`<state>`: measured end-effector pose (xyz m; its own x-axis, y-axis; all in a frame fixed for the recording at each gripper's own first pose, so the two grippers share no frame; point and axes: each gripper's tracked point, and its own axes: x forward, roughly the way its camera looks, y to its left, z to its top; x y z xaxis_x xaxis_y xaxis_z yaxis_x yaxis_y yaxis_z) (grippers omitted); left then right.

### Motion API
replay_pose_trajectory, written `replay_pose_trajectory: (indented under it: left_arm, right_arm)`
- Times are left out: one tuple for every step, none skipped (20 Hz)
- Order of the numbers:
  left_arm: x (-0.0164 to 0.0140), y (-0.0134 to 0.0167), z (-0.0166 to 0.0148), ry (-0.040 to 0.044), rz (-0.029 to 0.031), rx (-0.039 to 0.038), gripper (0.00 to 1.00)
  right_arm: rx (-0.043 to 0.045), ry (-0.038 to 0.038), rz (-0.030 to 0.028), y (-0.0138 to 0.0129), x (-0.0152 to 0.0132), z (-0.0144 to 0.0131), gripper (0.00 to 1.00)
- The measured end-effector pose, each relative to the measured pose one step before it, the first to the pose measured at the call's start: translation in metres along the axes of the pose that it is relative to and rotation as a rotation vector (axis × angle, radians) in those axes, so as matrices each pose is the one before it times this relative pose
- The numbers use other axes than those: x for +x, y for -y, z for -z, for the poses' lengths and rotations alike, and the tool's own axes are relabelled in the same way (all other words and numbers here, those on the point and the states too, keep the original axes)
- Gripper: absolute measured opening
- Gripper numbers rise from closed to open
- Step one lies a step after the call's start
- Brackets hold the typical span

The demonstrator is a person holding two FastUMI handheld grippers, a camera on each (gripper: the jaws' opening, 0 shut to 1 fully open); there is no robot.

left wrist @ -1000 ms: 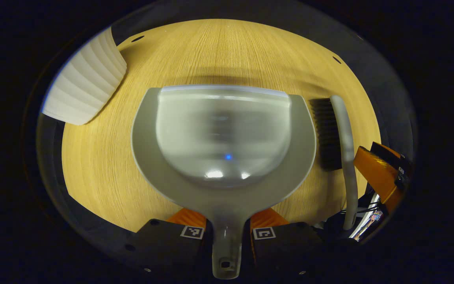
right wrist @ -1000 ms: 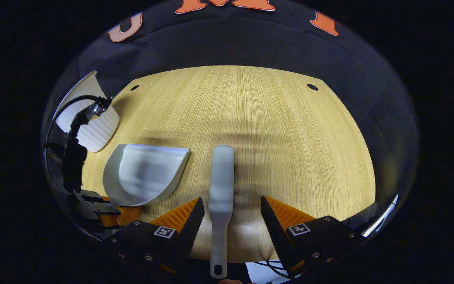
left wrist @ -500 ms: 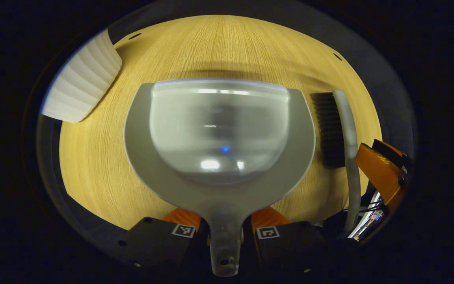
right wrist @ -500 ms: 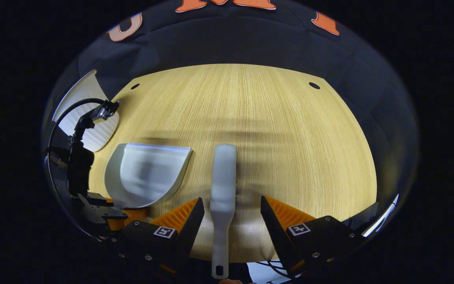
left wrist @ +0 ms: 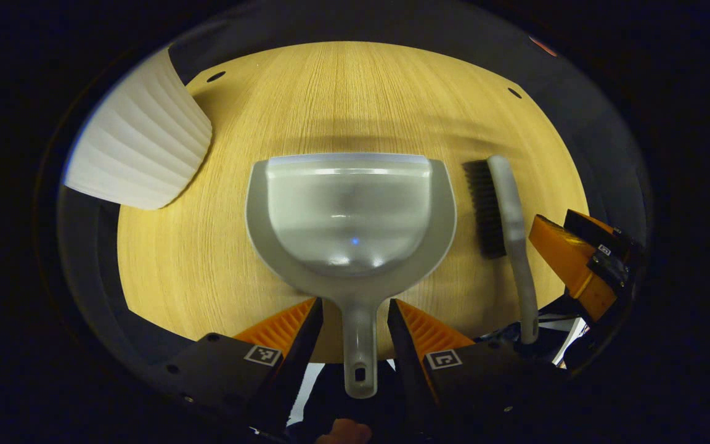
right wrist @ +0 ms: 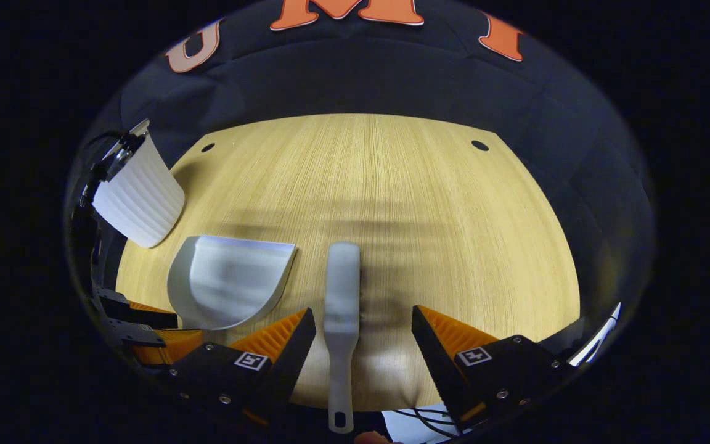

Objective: Pick up the small broom and dustpan from the desktop, sweep the trash into the dustpan with the broom, and then empty the trash into the garbage bin.

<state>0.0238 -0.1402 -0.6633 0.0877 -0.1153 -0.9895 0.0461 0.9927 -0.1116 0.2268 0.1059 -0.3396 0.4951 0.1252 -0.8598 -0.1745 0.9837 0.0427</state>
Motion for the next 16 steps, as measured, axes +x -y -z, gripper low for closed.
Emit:
replay_pose_trajectory:
  left_arm:
    - [-0.00672,0.00041,-0.01196,0.05380,-0.00244,0.01316,0.70]
    - [-0.00676,0.00162,-0.00769,0.02649,0.00885,0.00438,0.70]
    - [-0.00628,0.00270,-0.00810,0.03579,0.02042,-0.00138,0.70]
    - [-0.00298,-0.00038,-0.00630,0.03923,0.00529,-0.00347,0.70]
    - [0.00054,0.00065,-0.00923,0.05716,-0.00586,0.00510,0.70]
    - [0.00191,-0.00208,-0.00965,0.05488,-0.01619,0.00724,0.70]
    - [0.00246,-0.00445,-0.01035,0.06059,-0.01905,0.00603,0.70]
    - [0.00228,-0.00328,-0.01041,0.06475,-0.01294,-0.00002,0.70]
    - [0.00158,-0.00413,-0.01007,0.05887,-0.01280,-0.00449,0.70]
    - [0.00718,-0.00117,-0.00832,0.05925,-0.01278,-0.00213,0.70]
    - [0.00440,-0.00349,-0.00936,0.05381,-0.02386,0.00073,0.70]
    - [0.00566,-0.00088,-0.00686,0.06340,-0.01204,-0.00721,0.70]
    - [0.00251,-0.00222,-0.00815,0.07040,-0.01812,-0.00598,0.70]
    - [-0.00364,-0.00410,-0.00596,0.07137,-0.01618,-0.00729,0.70]
    - [0.00095,-0.00500,-0.00426,0.07627,-0.01833,-0.00489,0.70]
    - [-0.00062,-0.00367,-0.00479,0.06035,-0.01222,-0.00797,0.69]
  right_arm:
    - [0.00407,0.02292,0.00094,0.00016,-0.00712,-0.00746,0.95]
    - [-0.00043,0.03164,0.00620,0.00141,-0.00712,-0.01010,0.95]
    - [-0.00389,0.03134,0.00860,0.00329,-0.00636,-0.01145,0.95]
    - [-0.00396,0.03320,0.00781,0.00233,-0.00621,-0.01102,0.95]
    - [-0.00145,0.03471,0.00545,0.00065,-0.00774,-0.01232,0.95]
    - [0.00210,0.03865,0.00451,0.00137,-0.00716,-0.01335,0.95]
    - [0.00177,0.04179,0.00913,0.00286,-0.00755,-0.01515,0.95]
    - [-0.00354,0.04333,0.01092,0.00308,-0.00441,-0.01401,0.95]
    - [-0.00517,0.04279,0.01520,0.00288,-0.00464,-0.01273,0.95]
    - [-0.00283,0.03649,0.00798,0.00270,-0.00470,-0.01277,0.95]
    - [0.01657,0.02713,-0.00457,-0.00013,-0.00720,-0.01304,0.95]
    - [0.02569,0.02281,-0.01273,-0.00193,-0.00534,-0.01214,0.95]
    - [0.02045,0.02803,-0.00629,-0.00101,-0.00470,-0.01081,0.95]
    - [0.00971,0.03958,-0.00180,0.00036,-0.00394,-0.01266,0.95]
    - [-0.00248,0.04116,0.00119,0.00073,-0.00540,-0.01303,0.95]
    - [-0.00504,0.05752,-0.00609,-0.00068,-0.00324,-0.01423,0.95]
